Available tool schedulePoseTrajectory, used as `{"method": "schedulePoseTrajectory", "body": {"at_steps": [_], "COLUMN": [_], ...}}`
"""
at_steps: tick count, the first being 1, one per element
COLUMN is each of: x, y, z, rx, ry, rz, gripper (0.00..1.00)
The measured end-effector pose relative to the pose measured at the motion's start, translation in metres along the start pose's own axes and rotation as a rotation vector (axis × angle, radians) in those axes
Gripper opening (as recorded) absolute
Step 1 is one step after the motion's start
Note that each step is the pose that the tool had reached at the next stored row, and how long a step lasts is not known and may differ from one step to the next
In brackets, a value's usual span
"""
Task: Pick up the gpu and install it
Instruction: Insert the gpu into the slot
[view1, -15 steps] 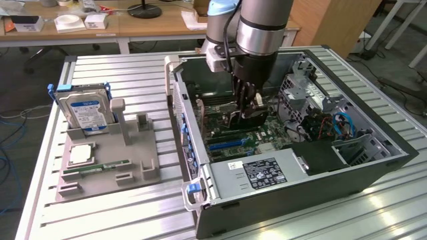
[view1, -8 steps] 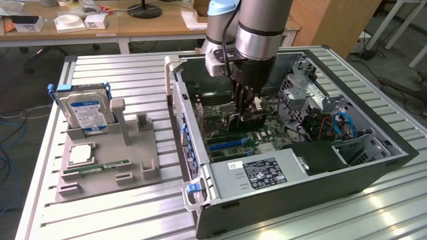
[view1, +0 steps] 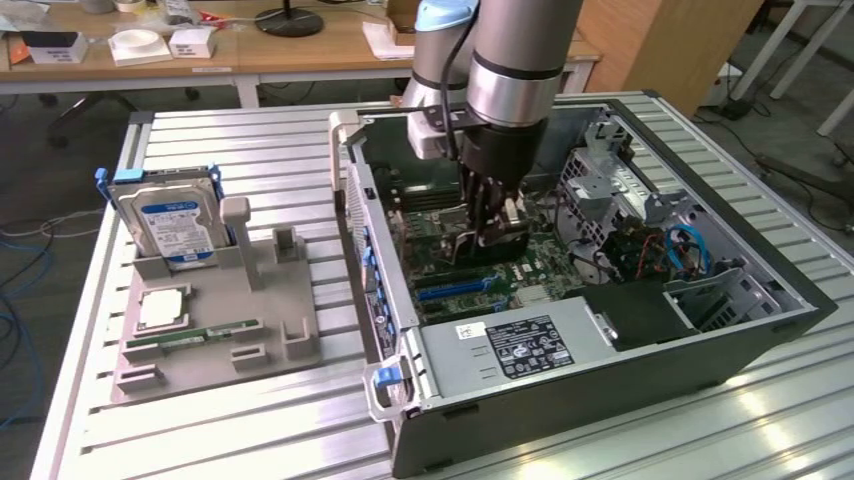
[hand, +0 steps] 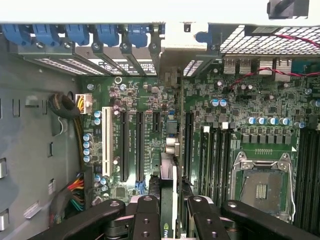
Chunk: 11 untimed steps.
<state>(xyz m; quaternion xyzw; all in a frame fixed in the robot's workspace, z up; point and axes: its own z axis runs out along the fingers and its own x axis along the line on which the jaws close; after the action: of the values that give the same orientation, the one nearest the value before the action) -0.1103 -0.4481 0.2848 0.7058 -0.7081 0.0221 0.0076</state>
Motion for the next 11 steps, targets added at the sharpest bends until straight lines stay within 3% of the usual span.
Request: {"method": "schedulePoseTrajectory", "body": {"at_steps": [11], "x": [0.0024], "y": [0.0011], "z": [0.0042], "rx": [0.0000], "ry": [0.0000], "rz": [0.000], "gripper": [0.26]}}
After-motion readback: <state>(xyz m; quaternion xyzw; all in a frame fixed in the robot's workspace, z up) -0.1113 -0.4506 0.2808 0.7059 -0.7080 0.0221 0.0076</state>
